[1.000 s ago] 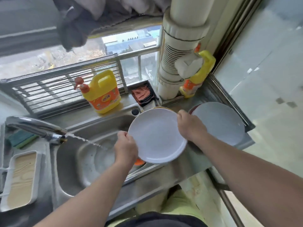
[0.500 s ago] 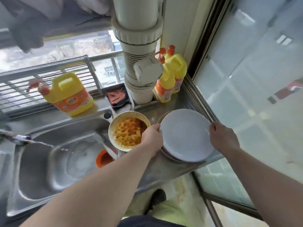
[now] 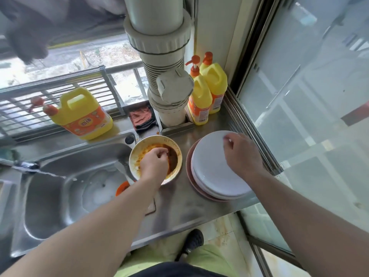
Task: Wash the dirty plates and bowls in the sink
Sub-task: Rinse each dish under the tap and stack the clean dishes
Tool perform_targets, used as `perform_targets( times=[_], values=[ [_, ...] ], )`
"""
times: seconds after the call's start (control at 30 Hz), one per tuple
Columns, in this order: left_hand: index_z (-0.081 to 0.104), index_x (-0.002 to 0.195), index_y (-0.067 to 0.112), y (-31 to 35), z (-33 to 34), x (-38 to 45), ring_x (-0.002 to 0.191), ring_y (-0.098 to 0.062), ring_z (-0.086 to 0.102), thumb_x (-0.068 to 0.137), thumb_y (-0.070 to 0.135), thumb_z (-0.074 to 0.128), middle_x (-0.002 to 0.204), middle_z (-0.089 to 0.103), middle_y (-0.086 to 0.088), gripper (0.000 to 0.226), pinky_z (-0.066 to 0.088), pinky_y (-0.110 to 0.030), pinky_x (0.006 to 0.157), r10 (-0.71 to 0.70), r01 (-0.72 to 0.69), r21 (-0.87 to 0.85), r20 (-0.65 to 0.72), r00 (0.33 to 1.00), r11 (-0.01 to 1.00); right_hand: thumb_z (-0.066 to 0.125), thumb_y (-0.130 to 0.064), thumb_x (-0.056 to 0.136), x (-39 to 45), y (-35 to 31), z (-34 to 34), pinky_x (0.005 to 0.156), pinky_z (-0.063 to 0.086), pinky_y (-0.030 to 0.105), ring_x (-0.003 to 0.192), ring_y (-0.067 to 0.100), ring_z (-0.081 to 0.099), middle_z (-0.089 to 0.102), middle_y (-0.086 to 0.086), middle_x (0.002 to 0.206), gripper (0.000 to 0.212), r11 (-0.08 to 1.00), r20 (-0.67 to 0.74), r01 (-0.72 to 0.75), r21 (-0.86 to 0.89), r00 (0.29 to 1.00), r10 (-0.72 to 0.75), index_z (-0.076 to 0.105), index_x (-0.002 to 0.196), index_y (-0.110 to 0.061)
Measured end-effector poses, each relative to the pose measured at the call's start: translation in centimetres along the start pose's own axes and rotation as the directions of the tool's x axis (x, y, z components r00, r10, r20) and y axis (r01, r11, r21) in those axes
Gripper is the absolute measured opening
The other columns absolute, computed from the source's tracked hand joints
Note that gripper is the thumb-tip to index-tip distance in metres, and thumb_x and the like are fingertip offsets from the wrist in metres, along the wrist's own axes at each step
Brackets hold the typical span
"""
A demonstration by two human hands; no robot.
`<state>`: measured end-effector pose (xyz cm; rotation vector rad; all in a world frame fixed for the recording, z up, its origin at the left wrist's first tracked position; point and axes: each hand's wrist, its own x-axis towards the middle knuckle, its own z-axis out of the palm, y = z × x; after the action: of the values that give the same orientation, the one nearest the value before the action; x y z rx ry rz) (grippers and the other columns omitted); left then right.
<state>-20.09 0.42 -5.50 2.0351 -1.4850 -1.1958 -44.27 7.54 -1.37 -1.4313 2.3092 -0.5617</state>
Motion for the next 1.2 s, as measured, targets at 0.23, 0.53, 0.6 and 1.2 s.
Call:
perform_targets(
  times=[0.23, 0.53, 0.6, 1.2],
  values=[
    [0.069, 0.122, 0.025, -6.5, -6.4, 2.5, 0.088, -0.021, 0.061, 0.094, 0.019, 0.062, 0.116, 0.068, 0.000, 0.029, 0.044, -0.032, 0.084, -0.173, 0.183, 0.045, -0.170, 0.970, 0.982, 0.046, -0.027, 0.109, 1.1, -11.7, 8.2, 0.086, 0.057, 0.034, 0.101, 0.021, 0.063, 0.068, 0.007, 0.121, 0.034, 0.999, 0.402, 0.033, 0.038, 0.914, -0.045, 0.064, 0.135, -0.013],
    [0.075, 0.114, 0.025, -9.2, -7.0, 5.2, 0.096, -0.021, 0.059, 0.093, 0.025, 0.065, 0.112, 0.075, 0.001, 0.023, 0.044, -0.032, 0.082, -0.236, 0.244, 0.085, -0.100, 0.967, 0.966, 0.061, -0.015, 0.103, 3.8, -13.3, 13.8, 0.071, 0.058, 0.032, 0.080, 0.023, 0.065, 0.061, 0.010, 0.098, 0.034, 0.934, 0.523, -0.166, -0.316, 0.791, 0.317, 0.058, 0.135, -0.007],
    [0.075, 0.100, 0.026, -9.1, -7.1, 5.6, 0.092, -0.019, 0.061, 0.092, 0.028, 0.068, 0.099, 0.074, 0.005, 0.011, 0.042, -0.030, 0.076, -0.244, 0.252, 0.087, -0.093, 0.965, 0.964, 0.059, -0.018, 0.104, 4.3, -13.2, 14.2, 0.073, 0.061, 0.032, 0.078, 0.022, 0.066, 0.062, 0.009, 0.095, 0.031, 0.917, 0.488, -0.193, -0.348, 0.798, 0.353, 0.059, 0.133, -0.008],
    [0.071, 0.085, 0.011, -10.6, -9.0, 7.2, 0.074, -0.021, 0.057, 0.094, 0.025, 0.065, 0.082, 0.064, -0.003, 0.018, 0.030, -0.027, 0.047, -0.171, 0.147, 0.322, 0.047, 0.984, 0.935, 0.050, -0.035, 0.106, 1.7, -16.0, 15.5, 0.059, 0.043, 0.035, 0.087, 0.029, 0.059, 0.055, 0.009, 0.107, 0.039, 0.846, 0.308, -0.305, -0.438, 0.833, 0.460, 0.044, 0.137, -0.011]
  ],
)
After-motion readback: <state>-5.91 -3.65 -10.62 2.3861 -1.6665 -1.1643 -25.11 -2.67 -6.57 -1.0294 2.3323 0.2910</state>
